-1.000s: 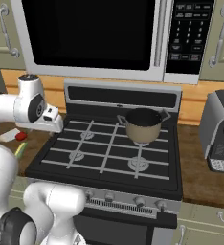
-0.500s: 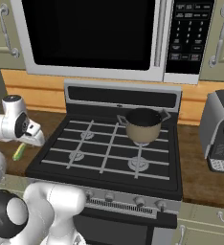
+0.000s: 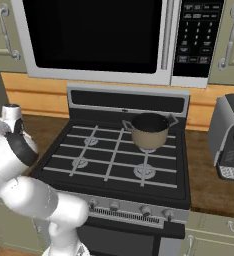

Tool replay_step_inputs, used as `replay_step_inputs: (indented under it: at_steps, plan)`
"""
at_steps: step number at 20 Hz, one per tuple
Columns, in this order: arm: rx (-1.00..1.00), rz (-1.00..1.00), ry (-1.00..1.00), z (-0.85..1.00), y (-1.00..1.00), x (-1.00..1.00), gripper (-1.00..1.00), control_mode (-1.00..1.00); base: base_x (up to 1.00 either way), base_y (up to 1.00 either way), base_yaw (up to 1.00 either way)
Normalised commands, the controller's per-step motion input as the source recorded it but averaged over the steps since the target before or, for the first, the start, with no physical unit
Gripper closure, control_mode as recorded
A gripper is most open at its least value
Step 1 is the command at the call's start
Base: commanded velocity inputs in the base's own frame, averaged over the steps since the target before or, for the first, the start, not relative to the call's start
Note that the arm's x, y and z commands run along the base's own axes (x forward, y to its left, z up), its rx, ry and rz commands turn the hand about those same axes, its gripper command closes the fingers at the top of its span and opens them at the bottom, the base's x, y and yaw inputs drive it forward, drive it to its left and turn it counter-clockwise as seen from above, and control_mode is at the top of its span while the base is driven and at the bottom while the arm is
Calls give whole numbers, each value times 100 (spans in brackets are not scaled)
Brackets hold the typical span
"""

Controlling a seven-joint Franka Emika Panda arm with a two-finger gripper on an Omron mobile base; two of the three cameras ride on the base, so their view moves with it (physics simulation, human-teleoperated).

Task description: Put the corn and bell pepper in the pot. Retrieve the spatula and lightly stir the vegetables in the pot.

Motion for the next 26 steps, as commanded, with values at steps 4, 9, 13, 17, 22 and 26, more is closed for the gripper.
replay_step_inputs:
  at_steps: [4,9,13,17,22,26]
  plan:
    - [-12,0,27,-59,84,24,-100,-100,0,0,0]
    - [-7,0,6,-49,27,16,-100,-100,0,0,0]
    - [-1,0,-1,-14,-11,1,-100,-100,0,0,0]
    - [0,6,-7,-6,-37,1,-100,-100,0,0,0]
    - [0,11,-9,-16,-59,-1,-100,-100,0,0,0]
    - [14,13,-8,-62,-39,-1,-100,-100,0,0,0]
